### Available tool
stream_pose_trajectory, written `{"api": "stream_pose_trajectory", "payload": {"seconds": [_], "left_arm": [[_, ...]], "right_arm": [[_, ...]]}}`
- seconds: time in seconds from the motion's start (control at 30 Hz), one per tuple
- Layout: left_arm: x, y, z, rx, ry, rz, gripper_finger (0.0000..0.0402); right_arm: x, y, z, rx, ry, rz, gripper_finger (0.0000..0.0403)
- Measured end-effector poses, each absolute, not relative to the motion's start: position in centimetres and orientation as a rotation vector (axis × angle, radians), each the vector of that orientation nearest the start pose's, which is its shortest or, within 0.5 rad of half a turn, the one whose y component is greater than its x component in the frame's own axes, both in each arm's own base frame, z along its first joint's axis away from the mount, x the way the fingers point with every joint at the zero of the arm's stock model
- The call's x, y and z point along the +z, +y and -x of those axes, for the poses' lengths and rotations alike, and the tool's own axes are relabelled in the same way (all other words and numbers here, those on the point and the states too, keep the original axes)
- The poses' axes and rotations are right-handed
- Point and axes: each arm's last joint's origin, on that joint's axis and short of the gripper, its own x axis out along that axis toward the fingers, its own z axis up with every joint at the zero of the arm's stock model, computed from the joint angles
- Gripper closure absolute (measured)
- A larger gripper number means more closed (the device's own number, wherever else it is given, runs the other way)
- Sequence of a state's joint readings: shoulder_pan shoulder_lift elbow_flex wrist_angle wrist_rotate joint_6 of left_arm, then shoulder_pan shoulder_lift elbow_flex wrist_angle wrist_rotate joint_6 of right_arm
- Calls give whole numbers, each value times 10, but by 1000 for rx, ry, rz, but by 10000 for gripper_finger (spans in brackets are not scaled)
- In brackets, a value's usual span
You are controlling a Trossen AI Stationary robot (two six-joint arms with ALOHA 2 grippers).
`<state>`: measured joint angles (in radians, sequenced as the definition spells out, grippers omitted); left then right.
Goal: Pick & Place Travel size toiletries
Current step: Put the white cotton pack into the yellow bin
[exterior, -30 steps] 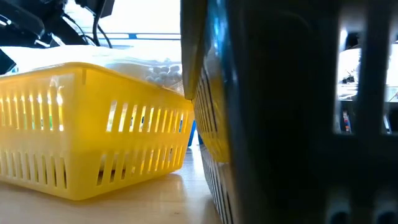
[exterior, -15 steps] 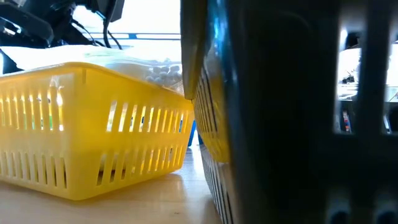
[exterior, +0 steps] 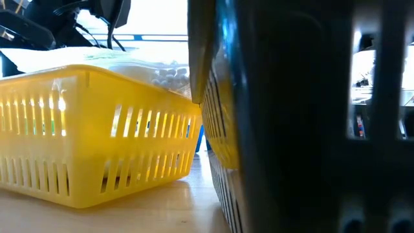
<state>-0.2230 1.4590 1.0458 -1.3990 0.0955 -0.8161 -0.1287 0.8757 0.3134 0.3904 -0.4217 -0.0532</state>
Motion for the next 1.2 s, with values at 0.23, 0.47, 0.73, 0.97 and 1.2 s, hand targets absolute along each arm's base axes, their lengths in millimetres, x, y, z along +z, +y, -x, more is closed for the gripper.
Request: {"api": "stream_pose_trajectory", "payload": {"seconds": [0.23, 0.47, 0.73, 0.97, 1.2], "left_arm": [[243, -50, -209, 528, 1805, 440, 148], [292, -50, -220, 451, 1631, 331, 118], [377, -60, -196, 123, 794, -48, 172], [373, -43, -162, 48, 337, -192, 341], [321, -12, -145, 251, 245, -79, 395]], "right_arm": [[210, -12, -183, 297, 157, 6, 400], [211, -12, -183, 297, 156, 6, 400], [211, -12, -183, 297, 155, 10, 400], [211, -12, -183, 297, 155, 10, 400], [212, -12, -183, 297, 138, 15, 400]]}}
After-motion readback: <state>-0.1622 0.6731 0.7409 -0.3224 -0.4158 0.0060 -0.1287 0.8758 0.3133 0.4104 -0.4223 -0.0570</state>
